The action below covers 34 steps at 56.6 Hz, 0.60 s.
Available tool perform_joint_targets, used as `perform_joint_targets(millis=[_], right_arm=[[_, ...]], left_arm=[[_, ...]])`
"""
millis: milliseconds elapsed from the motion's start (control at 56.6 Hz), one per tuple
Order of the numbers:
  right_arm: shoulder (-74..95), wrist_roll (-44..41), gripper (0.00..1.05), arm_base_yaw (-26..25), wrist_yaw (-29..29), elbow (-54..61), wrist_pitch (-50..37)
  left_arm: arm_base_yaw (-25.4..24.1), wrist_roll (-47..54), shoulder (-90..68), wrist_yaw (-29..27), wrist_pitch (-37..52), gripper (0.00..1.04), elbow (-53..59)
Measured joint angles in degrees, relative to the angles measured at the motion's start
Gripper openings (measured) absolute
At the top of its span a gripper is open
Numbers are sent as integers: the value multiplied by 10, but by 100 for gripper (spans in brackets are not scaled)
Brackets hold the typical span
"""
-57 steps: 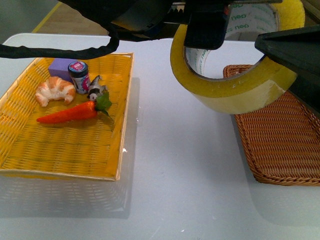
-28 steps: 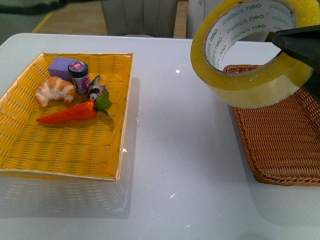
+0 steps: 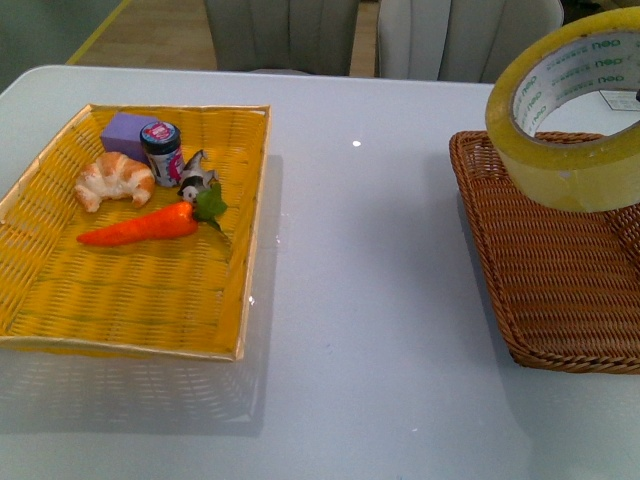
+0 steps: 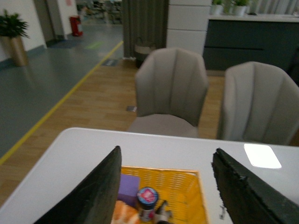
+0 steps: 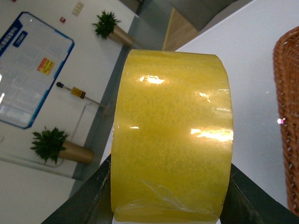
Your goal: Move tape to another basket
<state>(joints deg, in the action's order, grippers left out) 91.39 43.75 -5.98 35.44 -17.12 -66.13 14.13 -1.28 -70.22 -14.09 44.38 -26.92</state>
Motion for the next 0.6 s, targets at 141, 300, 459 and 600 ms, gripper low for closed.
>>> perform_joint_targets(millis=[141,300,459,600], right_arm=[[101,14,48,-45,13,-53,-37],[204,32,48,-74,-12,-123,-40],[292,39,48,-75,-28,-201,-9],[361,50,48,-72,-57,-278,32]], left_arm=[[-28,4,47,31,7,13,76],[-51,6,102,55,9,2,125],[-72,7,154,74,-3,2,166],[-89,7,210,90,-28,2,198]])
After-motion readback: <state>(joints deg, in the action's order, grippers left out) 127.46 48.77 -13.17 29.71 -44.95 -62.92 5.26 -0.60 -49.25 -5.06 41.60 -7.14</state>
